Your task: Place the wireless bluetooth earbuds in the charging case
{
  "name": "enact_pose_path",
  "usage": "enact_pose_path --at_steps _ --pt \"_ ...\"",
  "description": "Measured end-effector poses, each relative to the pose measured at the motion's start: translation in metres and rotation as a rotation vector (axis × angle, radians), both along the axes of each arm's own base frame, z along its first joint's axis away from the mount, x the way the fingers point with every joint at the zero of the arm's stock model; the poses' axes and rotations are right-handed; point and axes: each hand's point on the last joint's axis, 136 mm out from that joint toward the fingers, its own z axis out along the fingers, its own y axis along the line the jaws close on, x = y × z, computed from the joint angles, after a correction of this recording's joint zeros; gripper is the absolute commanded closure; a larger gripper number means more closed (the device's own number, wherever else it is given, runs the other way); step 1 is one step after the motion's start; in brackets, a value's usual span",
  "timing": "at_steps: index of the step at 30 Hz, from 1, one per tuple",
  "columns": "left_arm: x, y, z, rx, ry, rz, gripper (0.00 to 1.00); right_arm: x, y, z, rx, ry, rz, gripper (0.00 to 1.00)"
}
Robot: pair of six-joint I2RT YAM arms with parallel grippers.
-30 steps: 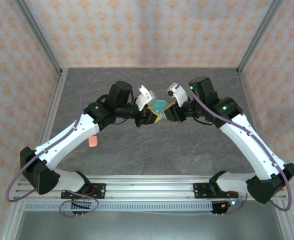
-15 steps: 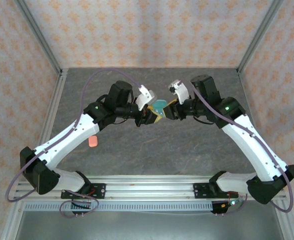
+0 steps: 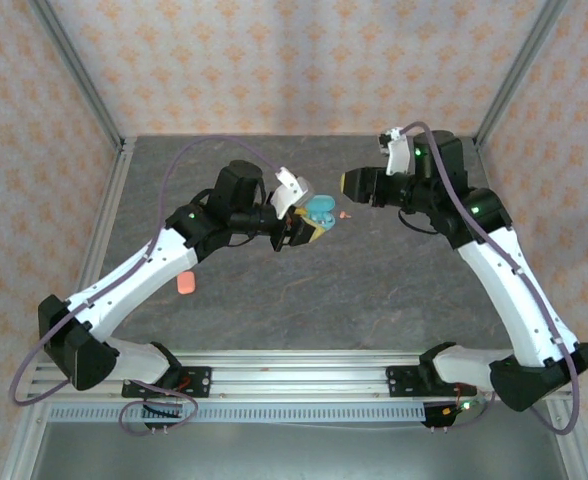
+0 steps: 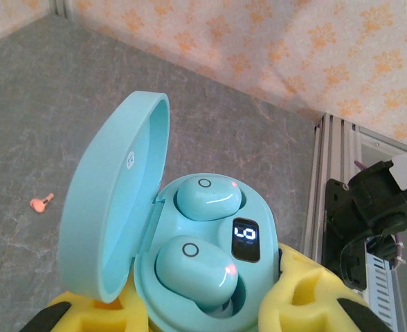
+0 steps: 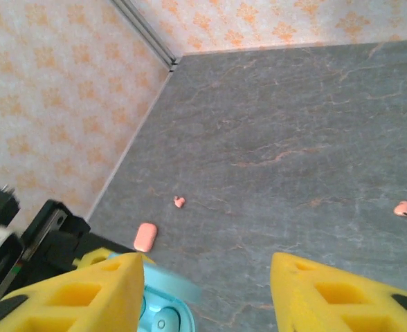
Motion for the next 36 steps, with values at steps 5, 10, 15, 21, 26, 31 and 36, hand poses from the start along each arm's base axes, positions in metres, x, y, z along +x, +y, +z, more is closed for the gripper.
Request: enact_pose_path --at_steps 5,10,15,21,26,31,36 --pt "0.001 0.003 0.018 -0.034 -0.049 0.024 1.00 0.010 0.020 -0.004 0.132 0.104 0.023 0.44" --pt "0.005 0.005 0.026 -0.053 -0.068 0.055 1.00 0.007 0.036 -0.009 0.233 0.182 0.079 0.42" --pt "0.010 0.006 0.028 -0.069 -0.056 0.089 1.00 0.004 0.041 -0.009 0.281 0.213 0.111 0.42" --pt "0.016 0.006 0.030 -0.087 -0.056 0.122 1.00 -0.006 0.042 -0.008 0.313 0.233 0.135 0.42" --pt "0.020 0.007 0.034 -0.099 -0.059 0.145 1.00 -0.009 0.043 -0.009 0.337 0.263 0.137 0.42" --pt "0.023 0.006 0.041 -0.126 -0.071 0.161 1.00 -0.009 0.047 -0.009 0.379 0.301 0.141 0.46" --pt "0.027 0.007 0.043 -0.136 -0.071 0.186 1.00 -0.007 0.052 -0.007 0.437 0.342 0.149 0.56"
